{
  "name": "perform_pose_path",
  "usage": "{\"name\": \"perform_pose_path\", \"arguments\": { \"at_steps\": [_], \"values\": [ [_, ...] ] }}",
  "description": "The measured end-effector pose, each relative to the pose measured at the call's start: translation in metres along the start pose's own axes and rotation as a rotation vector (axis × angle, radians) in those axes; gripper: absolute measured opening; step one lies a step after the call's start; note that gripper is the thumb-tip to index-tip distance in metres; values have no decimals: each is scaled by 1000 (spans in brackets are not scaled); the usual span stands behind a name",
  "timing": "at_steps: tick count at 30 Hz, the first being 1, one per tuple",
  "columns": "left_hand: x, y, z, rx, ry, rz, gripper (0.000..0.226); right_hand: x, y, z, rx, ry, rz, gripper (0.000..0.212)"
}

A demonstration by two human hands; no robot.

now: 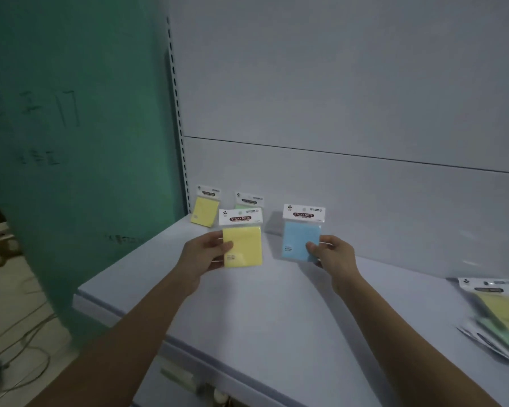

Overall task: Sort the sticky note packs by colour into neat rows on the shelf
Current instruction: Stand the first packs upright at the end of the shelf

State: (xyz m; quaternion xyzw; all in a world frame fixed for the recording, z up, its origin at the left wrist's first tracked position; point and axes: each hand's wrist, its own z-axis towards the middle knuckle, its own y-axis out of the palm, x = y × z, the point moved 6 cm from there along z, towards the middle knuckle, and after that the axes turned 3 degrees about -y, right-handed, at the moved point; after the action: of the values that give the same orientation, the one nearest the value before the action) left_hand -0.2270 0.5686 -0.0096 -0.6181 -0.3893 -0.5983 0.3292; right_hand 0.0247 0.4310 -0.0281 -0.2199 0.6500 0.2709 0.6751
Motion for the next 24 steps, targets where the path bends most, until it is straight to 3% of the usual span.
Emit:
{"name": "perform_pose_path", "arguments": {
  "at_steps": [8,12,19,24],
  "values": [
    [-7,5,79,-237,-5,31,28,18,36,44,179,-31,-156,15],
    [-11,6,104,-334,-36,-11,30,16,43,45,277,-120,-366,16],
    [-25,-6,117,-321,11,-126,22,17,50,36,397,-200,-561,22],
    [-26,-2,116,-358,41,-36,23,15,47,34,416,-190,-555,21]
  ]
}}
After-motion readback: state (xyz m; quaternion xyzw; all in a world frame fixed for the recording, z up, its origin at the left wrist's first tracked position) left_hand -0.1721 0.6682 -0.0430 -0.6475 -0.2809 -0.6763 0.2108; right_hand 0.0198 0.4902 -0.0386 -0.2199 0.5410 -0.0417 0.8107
